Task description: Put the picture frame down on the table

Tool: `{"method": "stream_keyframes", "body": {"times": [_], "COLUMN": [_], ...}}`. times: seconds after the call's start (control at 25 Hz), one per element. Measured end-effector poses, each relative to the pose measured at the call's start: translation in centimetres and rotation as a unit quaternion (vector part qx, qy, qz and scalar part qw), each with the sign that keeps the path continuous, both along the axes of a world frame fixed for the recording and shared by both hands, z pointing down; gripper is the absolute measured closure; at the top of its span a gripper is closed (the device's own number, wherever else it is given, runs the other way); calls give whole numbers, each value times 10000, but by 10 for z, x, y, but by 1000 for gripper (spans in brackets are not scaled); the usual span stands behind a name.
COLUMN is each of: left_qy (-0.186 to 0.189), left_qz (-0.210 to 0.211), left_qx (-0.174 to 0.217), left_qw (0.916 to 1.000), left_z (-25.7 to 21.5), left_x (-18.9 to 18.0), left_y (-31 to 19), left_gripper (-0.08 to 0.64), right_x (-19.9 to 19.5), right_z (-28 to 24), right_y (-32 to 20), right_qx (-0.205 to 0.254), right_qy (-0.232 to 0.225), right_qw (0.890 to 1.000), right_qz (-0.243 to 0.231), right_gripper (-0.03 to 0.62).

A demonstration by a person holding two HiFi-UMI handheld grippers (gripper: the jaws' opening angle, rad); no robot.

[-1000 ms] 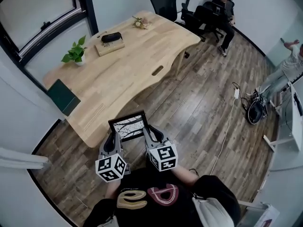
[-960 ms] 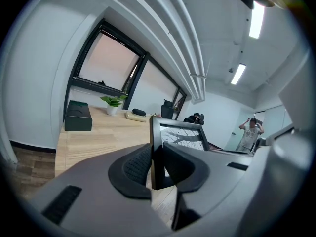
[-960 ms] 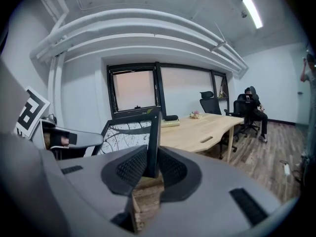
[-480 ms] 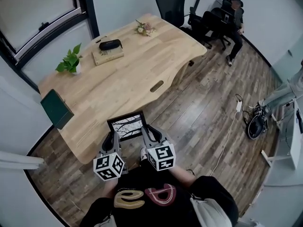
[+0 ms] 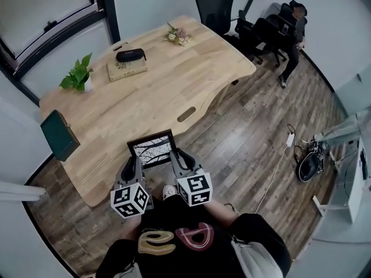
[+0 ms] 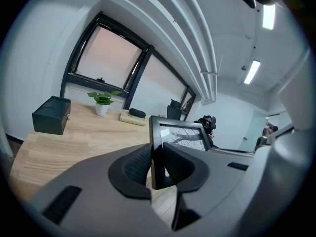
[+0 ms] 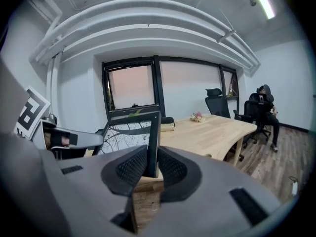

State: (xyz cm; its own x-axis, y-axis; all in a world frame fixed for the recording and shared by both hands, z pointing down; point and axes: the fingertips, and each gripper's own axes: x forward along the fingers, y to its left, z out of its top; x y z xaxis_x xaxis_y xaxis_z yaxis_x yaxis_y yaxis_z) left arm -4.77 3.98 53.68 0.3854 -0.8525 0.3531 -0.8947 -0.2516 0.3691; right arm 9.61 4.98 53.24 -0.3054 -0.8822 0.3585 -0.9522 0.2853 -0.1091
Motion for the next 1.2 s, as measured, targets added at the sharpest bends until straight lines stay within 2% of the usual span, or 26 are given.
{"method": "stream_keyframes", "body": {"times": [0.36, 0.56, 1.2], "left_qy": [-138, -175, -207], "left_qz": [-160, -198, 183], "left_qx": [-70, -129, -190], "left_qw": [9998, 9996, 9994], "left_z": [7, 9, 11], "left_x": [-6, -14, -22], "left_y": [-16, -41, -155], "left_gripper": [479, 479, 479], "right_x": [-7, -14, -23], "right_z": [14, 15, 16], "right_y": [-22, -46, -152], "right_qx": [-190, -241, -350], "right_qy": [-41, -83, 59], "right_qw": [9997, 9994, 9993], "right_qz": [-176, -234, 71], "right_gripper": [515, 514, 514]}}
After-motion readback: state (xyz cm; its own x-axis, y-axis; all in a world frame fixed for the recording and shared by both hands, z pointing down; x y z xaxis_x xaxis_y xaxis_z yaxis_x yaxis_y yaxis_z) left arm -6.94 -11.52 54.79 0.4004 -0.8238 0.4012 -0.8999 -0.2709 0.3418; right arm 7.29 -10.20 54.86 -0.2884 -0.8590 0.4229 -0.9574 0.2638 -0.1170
